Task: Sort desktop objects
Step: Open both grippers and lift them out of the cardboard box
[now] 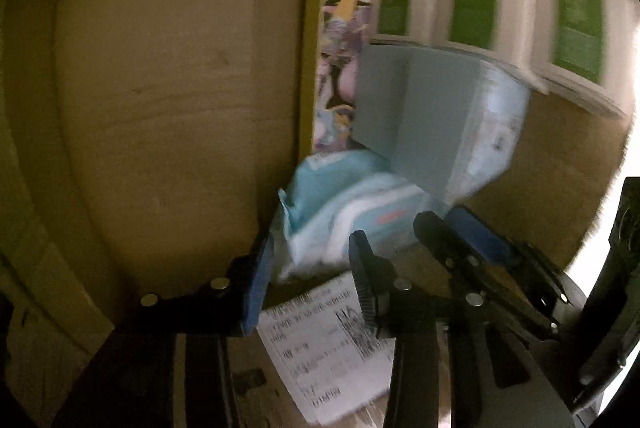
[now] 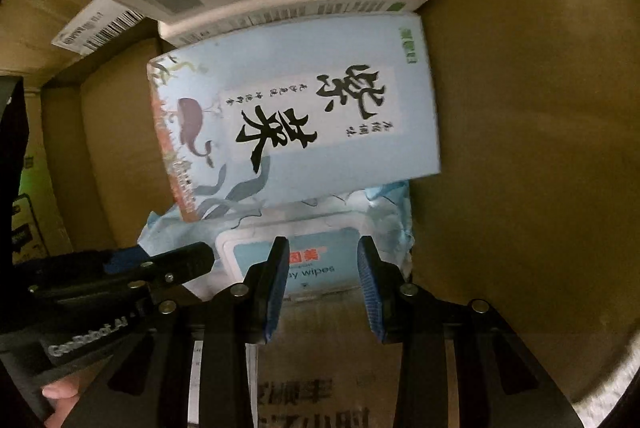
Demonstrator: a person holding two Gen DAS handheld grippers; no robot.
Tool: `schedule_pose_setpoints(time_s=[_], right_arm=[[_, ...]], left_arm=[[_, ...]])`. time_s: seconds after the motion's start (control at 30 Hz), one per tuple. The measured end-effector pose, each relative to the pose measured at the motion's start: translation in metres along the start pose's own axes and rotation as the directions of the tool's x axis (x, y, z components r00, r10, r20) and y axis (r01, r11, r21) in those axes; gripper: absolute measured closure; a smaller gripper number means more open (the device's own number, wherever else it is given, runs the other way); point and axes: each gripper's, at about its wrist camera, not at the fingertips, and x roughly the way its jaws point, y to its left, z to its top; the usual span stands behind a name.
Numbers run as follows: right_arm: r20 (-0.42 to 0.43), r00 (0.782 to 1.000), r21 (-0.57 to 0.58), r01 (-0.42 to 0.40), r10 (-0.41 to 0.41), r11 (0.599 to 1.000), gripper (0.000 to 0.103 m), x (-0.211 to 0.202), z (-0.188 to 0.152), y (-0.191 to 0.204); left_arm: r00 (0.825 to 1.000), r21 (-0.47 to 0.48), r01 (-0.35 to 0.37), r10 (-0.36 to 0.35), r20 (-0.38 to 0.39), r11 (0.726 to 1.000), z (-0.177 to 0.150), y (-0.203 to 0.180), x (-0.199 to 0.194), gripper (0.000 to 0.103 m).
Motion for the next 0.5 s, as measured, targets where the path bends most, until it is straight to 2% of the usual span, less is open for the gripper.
schedule_pose_setpoints(time_s=[0.27, 0.3, 0.33, 0.4, 0.5], right_arm=[[0.12, 0.992, 0.042, -0.037, 0.032, 0.998, 0.071, -0.056, -0.013, 0.005], [0.142, 0.989, 0.046, -0.04, 0.033, 0.998, 0.071, -0.065, -0.016, 0.007], [0.161, 0.986, 0.042, -0.039, 0.032, 0.998, 0.07, -0.072, -0.018, 0.01], [0.187, 0.982, 0.032, -0.042, 0.036, 0.999, 0.07, -0.087, -0.023, 0.018], [0.232, 0.973, 0.006, -0.022, 0.019, 1.0, 0.07, -0.107, -0.03, 0.036]], left_arm=[[0.995, 0.092, 0.018, -0.028, 0.1, 0.996, -0.024, -0.036, -0.028, 0.062], [0.993, 0.102, 0.019, -0.031, 0.117, 0.995, -0.026, -0.04, -0.031, 0.066], [0.991, 0.113, 0.018, -0.033, 0.132, 0.993, -0.028, -0.043, -0.034, 0.077], [0.986, 0.146, 0.017, -0.041, 0.162, 0.989, -0.033, -0.052, -0.039, 0.088], [0.976, 0.224, 0.015, -0.063, 0.207, 0.974, -0.044, -0.069, -0.045, 0.092]])
